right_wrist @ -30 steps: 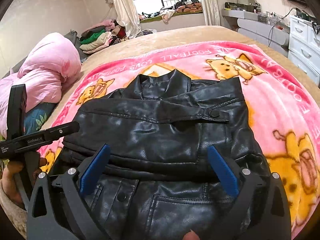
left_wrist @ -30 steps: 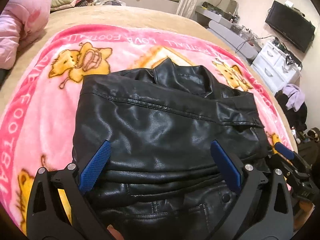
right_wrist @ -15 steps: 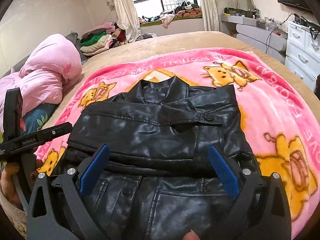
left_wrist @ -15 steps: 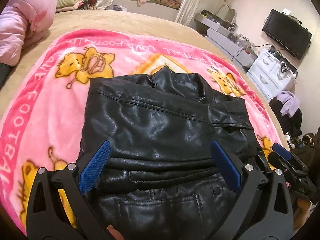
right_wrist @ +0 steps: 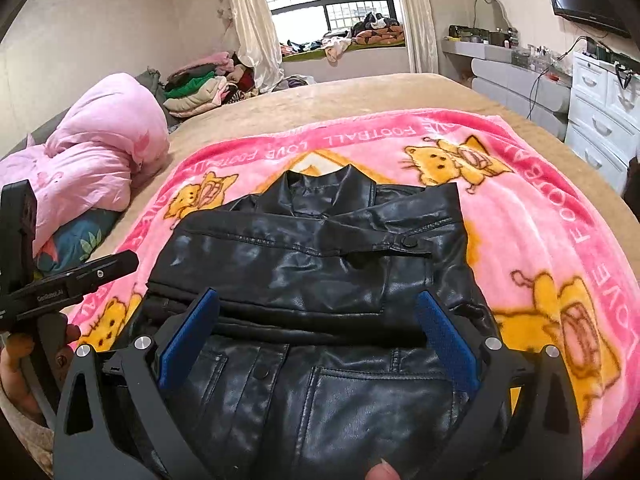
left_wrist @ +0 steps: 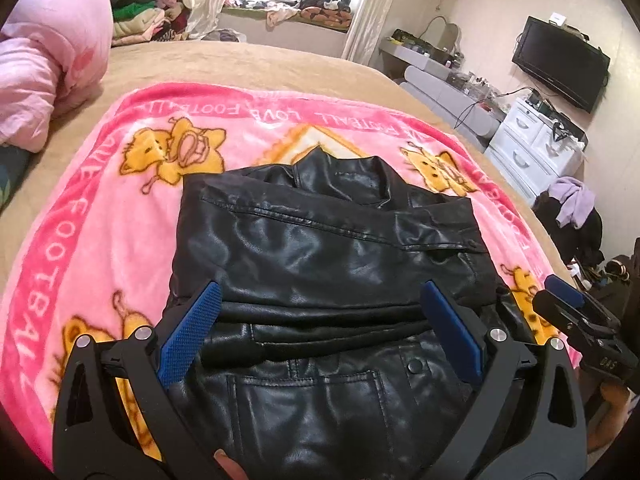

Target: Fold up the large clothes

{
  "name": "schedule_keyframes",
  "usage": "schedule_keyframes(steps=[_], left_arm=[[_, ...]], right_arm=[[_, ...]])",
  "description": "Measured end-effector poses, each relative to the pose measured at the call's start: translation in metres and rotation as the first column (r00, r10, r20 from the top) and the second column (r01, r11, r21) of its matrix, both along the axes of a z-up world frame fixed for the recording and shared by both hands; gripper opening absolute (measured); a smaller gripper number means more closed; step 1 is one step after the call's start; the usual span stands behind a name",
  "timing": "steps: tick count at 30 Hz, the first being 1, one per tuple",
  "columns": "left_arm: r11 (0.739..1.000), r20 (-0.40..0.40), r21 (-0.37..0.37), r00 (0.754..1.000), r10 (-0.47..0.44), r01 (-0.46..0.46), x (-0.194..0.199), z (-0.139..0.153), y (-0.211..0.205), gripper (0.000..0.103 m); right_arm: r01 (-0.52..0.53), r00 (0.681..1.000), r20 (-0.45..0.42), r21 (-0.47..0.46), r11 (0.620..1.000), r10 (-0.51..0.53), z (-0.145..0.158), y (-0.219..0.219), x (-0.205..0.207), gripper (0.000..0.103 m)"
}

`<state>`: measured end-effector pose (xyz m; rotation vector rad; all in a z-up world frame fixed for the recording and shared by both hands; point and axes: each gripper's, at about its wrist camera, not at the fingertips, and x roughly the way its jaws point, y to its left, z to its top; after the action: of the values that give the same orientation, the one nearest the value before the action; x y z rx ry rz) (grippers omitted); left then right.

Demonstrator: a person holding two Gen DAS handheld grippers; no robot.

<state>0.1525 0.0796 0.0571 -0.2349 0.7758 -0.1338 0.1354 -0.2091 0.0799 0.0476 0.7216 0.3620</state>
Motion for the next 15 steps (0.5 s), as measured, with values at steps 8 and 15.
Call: schedule_keyframes(steps=[8, 15], left_arm=[[1.000, 0.014, 0.021, 1.000, -0.008, 0.008, -0.020, 0.008, -0.010, 0.094], [0.999, 0.010, 0.037, 1.000, -0.010, 0.010, -0.040, 0.009, -0.018, 0.094]], right_arm=[[-0.018, 1.000, 0.015, -0.002, 1.000, 0.019, 0.010, -0.003, -0.015, 0.098], [-0.030, 0.999, 0.026, -0.009, 1.000, 0.030, 0.016, -0.006, -0.031, 0.098]])
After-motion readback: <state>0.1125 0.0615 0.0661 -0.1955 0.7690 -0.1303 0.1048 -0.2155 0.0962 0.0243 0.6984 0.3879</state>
